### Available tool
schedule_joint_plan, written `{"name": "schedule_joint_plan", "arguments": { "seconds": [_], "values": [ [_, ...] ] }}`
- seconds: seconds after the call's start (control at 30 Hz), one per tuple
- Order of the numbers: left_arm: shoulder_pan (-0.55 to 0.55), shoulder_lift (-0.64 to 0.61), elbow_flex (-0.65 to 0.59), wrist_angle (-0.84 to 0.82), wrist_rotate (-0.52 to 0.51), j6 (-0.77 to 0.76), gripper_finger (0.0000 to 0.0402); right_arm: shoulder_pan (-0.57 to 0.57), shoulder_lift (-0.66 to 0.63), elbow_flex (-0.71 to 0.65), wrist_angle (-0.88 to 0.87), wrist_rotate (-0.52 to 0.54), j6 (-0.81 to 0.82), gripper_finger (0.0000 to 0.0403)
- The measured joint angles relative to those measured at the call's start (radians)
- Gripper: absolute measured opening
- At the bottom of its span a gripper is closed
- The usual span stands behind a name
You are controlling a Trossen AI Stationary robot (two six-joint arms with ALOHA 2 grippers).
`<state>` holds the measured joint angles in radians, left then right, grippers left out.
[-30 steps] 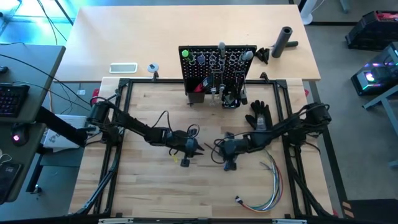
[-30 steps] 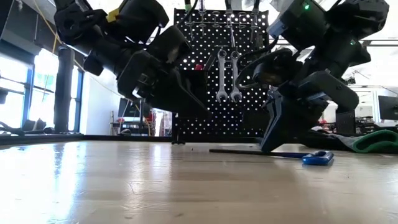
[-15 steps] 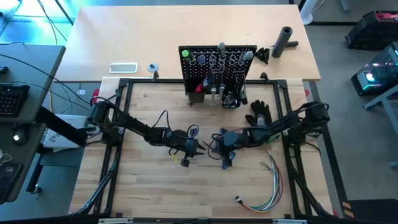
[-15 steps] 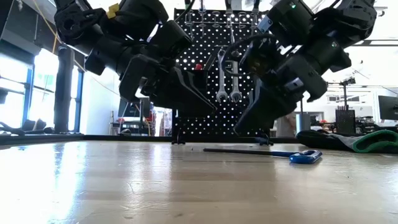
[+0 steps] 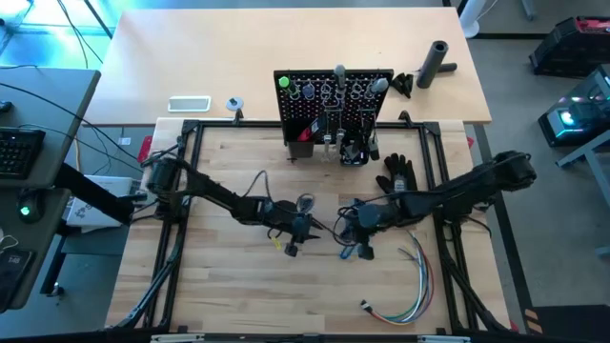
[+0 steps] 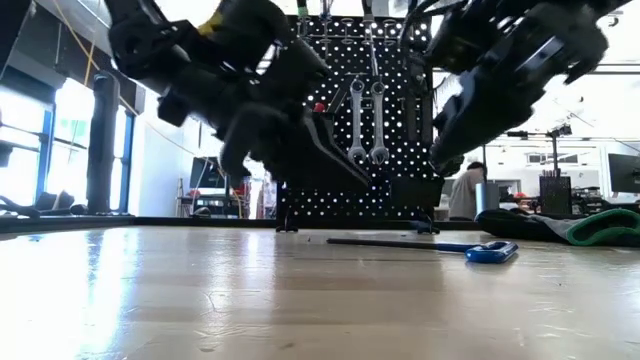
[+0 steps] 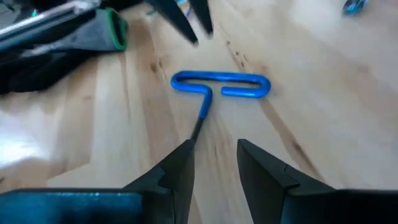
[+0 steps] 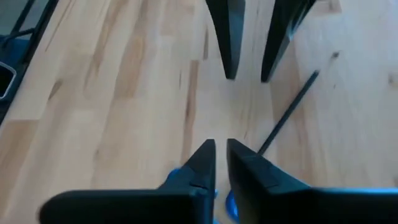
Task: Hang tools onto peg board
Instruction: Put the blue pick tool on the left black bin on the peg board
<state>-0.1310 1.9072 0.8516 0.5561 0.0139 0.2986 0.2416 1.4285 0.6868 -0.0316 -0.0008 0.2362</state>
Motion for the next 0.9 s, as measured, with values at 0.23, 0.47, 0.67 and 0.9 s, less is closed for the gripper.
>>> {"name": "schedule_joint_plan", "arguments": {
  "seconds": [0.23,0.47,0.67,0.9],
  "values": [
    [0.017,0.11,0.102,-0.065,-0.007,0.027,0.0118,0.088,-0.032,0.0,-0.127,0.019,0.135,0.0106],
    [0.047,0.104,0.115,-0.073,-0.008,0.055,0.0118,0.17,-0.032,0.0,-0.192,0.084,0.23,0.0129],
    [0.093,0.106,0.115,-0.166,0.062,0.064,0.0118,0.226,-0.032,0.0,-0.228,0.103,0.318,0.0129],
    [0.131,0.106,0.115,-0.202,0.112,0.064,0.0117,0.282,-0.027,0.0,-0.239,0.212,0.31,0.0129]
  ]
}}
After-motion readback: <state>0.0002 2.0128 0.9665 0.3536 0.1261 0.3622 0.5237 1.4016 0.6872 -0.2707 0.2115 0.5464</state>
